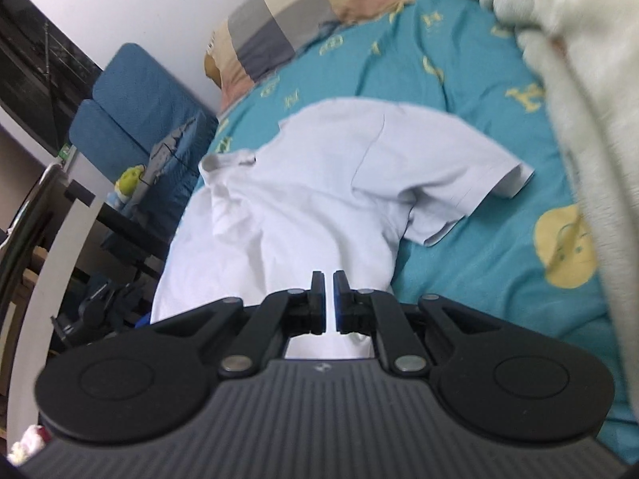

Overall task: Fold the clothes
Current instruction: 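Lower the white T-shirt onto the bed and open both grippers, then move both open grippers back over the laid-out T-shirt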

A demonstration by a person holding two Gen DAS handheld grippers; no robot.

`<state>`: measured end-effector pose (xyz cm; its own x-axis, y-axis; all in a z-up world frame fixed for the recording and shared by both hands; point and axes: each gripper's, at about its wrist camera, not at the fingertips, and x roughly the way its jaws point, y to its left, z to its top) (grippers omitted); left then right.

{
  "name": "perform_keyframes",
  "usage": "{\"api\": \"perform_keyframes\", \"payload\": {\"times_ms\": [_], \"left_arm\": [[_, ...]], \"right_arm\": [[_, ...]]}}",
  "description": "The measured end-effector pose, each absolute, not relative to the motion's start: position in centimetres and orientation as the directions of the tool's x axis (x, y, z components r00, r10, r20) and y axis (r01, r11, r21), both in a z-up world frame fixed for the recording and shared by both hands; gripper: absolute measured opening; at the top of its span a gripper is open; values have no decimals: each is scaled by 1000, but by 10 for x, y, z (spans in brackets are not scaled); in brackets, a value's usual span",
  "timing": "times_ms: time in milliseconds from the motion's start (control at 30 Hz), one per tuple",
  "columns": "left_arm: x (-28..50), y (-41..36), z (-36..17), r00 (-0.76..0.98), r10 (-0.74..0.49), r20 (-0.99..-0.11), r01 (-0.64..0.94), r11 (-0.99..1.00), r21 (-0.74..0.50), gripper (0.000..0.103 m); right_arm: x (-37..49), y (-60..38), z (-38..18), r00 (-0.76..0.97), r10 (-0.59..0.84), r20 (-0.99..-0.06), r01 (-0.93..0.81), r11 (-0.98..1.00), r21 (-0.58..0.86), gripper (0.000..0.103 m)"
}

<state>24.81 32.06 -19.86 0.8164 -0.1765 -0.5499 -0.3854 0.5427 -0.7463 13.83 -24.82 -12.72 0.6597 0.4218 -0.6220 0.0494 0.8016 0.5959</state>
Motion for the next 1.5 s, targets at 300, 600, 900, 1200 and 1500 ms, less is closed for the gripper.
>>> {"api": "perform_keyframes", "payload": {"times_ms": [300, 600, 900, 1200, 1500], "left_arm": [[292, 300, -210, 819, -197, -539, -284, 677, -679, 7], [309, 315, -126, 859, -47, -511, -290, 776, -560, 2], [371, 358, -103, 750, 256, -610, -498, 826, -265, 4], [335, 330, -120, 745, 127, -655, -412, 859, -303, 48], [183, 185, -51, 774, -29, -632, -162, 957, -242, 64]], "right_arm": [[162, -236, -154, 613, 449, -650, 48, 800, 598, 8], [151, -245, -142, 651, 414, -636, 50, 813, 580, 8], [164, -260, -149, 686, 312, -657, 108, 850, 516, 8], [181, -288, -169, 693, 249, -677, 215, 824, 524, 8], [186, -315, -189, 667, 274, -693, 311, 743, 593, 9]]}}
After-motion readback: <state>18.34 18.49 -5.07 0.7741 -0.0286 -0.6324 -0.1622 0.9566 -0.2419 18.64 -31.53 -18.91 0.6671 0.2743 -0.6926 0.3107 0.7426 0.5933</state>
